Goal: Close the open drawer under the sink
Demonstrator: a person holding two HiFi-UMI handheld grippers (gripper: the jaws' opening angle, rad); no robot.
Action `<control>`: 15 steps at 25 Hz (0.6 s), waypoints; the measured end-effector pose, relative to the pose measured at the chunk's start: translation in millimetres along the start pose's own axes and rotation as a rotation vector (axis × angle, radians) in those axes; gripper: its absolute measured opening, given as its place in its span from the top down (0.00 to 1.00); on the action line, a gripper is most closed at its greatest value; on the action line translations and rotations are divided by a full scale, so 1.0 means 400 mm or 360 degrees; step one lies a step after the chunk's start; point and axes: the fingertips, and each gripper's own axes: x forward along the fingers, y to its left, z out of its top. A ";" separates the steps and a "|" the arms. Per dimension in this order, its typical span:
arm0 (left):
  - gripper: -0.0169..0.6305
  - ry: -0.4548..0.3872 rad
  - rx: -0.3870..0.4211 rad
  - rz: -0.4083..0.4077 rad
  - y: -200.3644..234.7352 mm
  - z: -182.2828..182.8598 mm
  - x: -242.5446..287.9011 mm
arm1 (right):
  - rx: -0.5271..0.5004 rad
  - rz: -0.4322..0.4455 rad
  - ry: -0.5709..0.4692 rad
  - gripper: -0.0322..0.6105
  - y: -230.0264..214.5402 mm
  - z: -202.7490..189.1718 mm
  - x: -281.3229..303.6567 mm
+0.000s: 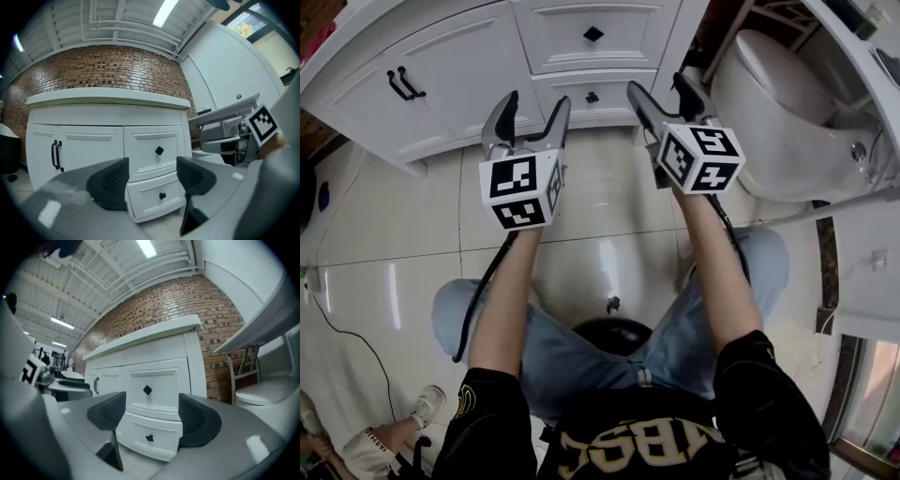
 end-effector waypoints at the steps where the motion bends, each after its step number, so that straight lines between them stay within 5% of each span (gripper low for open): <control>1: 0.48 -0.0011 -0.0002 0.0000 -0.007 0.000 -0.008 | 0.0032 0.0000 -0.0053 0.41 0.011 0.017 -0.013; 9: 0.49 -0.0039 -0.0097 -0.0085 -0.036 0.006 -0.105 | -0.0281 -0.0061 -0.0111 0.39 0.086 0.035 -0.094; 15: 0.50 -0.0004 -0.0010 0.0048 0.051 -0.012 -0.130 | -0.0124 -0.0030 -0.0120 0.39 0.080 0.035 -0.144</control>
